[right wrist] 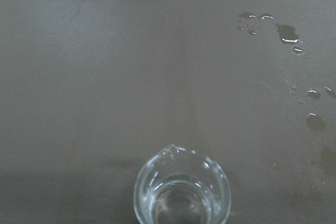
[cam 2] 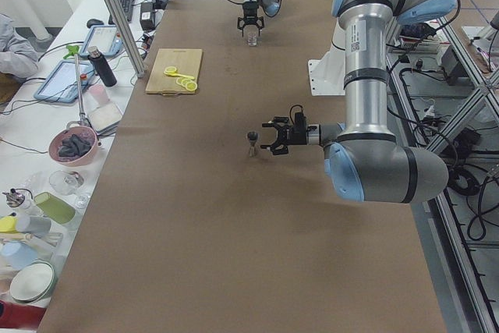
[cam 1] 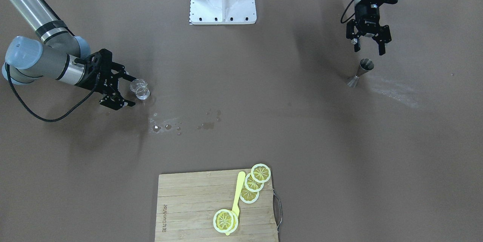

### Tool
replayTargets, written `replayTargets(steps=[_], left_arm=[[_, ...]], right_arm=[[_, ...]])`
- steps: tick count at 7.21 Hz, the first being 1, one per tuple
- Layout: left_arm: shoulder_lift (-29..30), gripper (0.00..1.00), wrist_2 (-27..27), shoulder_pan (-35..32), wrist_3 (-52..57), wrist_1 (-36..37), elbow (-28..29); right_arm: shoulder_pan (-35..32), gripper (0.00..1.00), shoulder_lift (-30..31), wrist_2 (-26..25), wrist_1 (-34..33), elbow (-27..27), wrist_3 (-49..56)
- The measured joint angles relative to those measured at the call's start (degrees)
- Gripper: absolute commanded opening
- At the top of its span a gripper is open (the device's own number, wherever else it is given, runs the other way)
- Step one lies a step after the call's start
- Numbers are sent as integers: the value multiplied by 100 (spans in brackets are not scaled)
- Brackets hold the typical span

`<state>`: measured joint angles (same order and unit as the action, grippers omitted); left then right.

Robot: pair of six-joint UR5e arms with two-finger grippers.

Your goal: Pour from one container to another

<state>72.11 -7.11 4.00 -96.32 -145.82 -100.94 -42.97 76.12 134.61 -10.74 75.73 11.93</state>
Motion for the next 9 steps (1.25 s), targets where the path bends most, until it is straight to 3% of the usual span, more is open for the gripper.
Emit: replayTargets(steps=[2, 4, 6, 9], left_arm=[[-15, 98, -21, 21, -667, 769, -83], [18, 98, -37, 30, -771, 876, -41], [35, 98, -46, 15, -803, 887, -9], [95, 98, 22, 7, -800, 885, 141]], right_arm=[[79, 98, -12, 1, 24, -2, 13], [138, 98, -69, -20, 28, -34, 26], [187, 91, -101, -44, 28, -53, 32], [223, 54, -106, -49, 27, -64, 19]])
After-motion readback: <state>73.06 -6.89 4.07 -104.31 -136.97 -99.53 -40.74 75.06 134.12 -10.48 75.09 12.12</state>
